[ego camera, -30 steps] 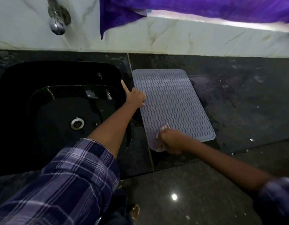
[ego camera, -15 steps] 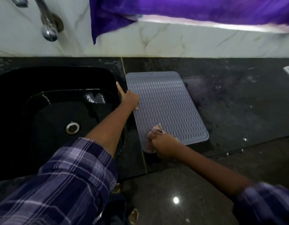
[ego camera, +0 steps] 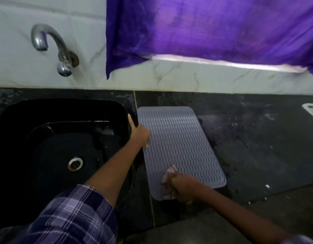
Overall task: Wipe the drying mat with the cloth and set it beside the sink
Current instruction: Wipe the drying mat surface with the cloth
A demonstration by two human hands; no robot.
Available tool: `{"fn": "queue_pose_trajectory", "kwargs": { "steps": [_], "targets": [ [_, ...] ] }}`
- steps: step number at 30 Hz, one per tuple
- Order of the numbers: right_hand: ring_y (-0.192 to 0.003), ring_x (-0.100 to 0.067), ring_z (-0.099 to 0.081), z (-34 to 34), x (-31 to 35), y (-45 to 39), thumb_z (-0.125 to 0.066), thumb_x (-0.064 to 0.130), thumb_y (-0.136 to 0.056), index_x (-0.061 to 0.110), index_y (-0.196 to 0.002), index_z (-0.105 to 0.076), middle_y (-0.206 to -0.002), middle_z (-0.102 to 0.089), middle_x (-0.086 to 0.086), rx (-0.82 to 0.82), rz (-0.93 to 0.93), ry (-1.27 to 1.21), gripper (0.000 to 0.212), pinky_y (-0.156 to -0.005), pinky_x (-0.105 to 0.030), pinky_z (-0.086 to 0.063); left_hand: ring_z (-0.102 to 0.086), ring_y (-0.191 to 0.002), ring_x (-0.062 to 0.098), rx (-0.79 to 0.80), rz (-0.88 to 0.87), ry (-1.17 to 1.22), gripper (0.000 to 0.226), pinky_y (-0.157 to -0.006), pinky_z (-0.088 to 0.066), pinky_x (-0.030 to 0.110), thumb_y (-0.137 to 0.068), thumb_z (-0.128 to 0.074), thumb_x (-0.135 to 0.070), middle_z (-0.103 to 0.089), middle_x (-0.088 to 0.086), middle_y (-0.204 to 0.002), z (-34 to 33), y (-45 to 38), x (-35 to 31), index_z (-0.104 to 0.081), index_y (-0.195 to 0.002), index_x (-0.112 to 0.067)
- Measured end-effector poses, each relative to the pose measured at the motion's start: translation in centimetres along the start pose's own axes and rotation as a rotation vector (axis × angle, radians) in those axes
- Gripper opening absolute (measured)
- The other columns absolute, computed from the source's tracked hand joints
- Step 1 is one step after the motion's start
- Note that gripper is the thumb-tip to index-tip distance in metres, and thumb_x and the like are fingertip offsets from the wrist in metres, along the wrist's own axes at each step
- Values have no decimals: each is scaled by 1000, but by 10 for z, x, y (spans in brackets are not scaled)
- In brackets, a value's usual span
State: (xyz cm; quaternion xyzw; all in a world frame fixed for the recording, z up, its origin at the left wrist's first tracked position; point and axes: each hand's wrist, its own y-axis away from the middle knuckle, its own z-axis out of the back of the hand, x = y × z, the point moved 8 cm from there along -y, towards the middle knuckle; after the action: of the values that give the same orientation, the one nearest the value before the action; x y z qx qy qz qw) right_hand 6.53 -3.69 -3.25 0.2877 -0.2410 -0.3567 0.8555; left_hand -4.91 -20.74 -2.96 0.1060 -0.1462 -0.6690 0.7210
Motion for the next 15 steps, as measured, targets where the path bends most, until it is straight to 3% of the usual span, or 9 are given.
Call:
{"fn": "queue_pose_trajectory", "kwargs": {
  "steps": [2, 3, 5, 7, 10, 15],
  "targets": [
    [-99, -19, -62, 51, -8, -9, -57, 23, -91, 15, -98, -67, -106, -67, -8, 7, 8, -166, 15, -96, -37, -49, -47, -120, 20, -66, 41, 35, 27, -102, 14, 77, -71, -75, -48, -68, -6, -98, 10, -8, 10, -74, -89, -27],
    [-82, -12, -63, 84, -12, -19, -55, 28, -92, 22, -85, -67, -89, -67, -2, -72, 8, -221, 16, -84, -34, -52, -48, -119, 20, -97, 81, 45, 29, -103, 12, 77, -71, -75, -50, -67, -4, -98, 16, -14, 18, -73, -90, -28],
    [-72, -6, -57, 145, -24, -50, -55, 29, -93, 23, -90, -70, -84, -67, 3, -268, -4, -236, 17, -74, -27, -46, -43, -125, 24, -97, 136, 0, 43, -103, 8, 79, -71, -73, -55, -64, 0, -109, 25, -29, 31, -70, -104, -28],
    [-86, -12, -60, 194, -41, -91, -55, 27, -93, 18, -111, -68, -103, -70, -5, -419, -49, -180, 24, -82, -29, -46, -30, -138, 29, -47, 138, -48, 69, -100, 9, 80, -68, -73, -60, -56, 3, -130, 30, -48, 38, -58, -126, -27],
    [-113, -29, -53, 236, -50, -157, -53, 27, -95, 13, -123, -61, -123, -60, -13, -550, -85, 9, 33, -94, -42, -46, -4, -149, 34, 84, 117, -144, 101, -98, 11, 81, -64, -70, -69, -29, 2, -157, 29, -73, 42, -31, -148, -28],
    [-127, -36, -40, 214, -42, -219, -39, 17, -98, 5, -126, -55, -135, -48, -19, -548, -168, 439, 35, -102, -43, -37, -4, -150, 33, 127, 125, -219, 101, -97, 16, 79, -57, -74, -69, -36, 0, -154, 31, -88, 38, -41, -143, -30]
  ]
}}
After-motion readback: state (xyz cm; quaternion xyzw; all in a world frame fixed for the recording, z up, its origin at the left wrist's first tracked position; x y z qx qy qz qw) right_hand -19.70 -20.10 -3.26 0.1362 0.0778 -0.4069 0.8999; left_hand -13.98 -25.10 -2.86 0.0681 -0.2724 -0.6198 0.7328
